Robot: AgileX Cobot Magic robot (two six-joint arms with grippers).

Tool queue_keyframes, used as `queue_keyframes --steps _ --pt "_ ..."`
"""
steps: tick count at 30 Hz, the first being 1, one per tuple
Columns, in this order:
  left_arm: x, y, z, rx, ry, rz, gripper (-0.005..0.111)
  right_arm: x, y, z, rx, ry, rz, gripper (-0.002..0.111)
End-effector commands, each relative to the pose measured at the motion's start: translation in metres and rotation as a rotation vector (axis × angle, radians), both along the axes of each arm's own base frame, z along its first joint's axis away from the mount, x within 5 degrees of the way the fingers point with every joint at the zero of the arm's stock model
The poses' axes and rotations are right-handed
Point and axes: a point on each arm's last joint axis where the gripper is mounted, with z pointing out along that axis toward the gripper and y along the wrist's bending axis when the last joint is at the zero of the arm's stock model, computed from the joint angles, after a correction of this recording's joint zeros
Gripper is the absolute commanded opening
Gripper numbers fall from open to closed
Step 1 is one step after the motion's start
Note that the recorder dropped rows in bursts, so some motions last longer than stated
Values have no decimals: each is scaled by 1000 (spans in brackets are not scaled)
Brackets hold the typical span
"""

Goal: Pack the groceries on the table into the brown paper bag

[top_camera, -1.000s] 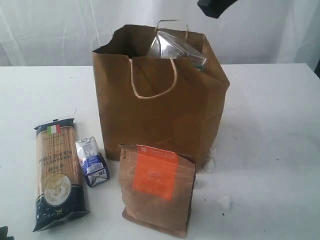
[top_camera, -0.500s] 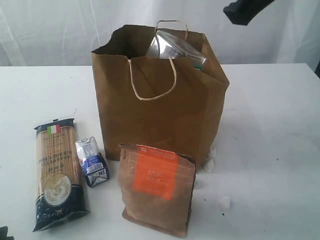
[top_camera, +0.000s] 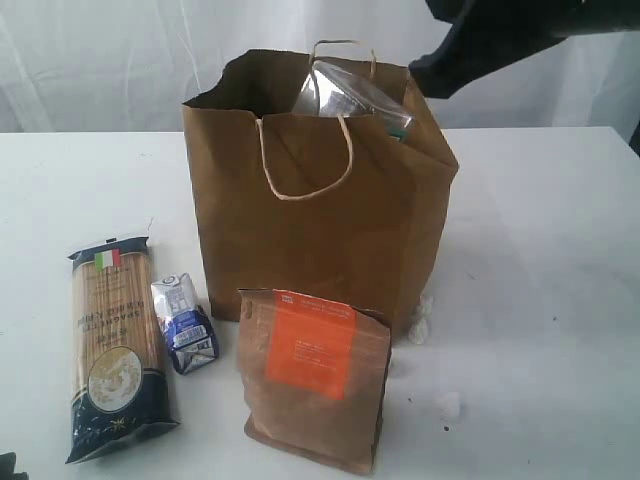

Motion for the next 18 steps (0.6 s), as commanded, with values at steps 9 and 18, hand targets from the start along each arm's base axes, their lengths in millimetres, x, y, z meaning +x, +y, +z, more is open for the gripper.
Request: queue_keyframes --steps 9,18 --pt "-1 0 -1 0 4 -7 21 35 -8 -26 -9 59 -104 14" --pt "-1 0 -1 0 4 -7 21 60 -13 -45 98 140 -200 0"
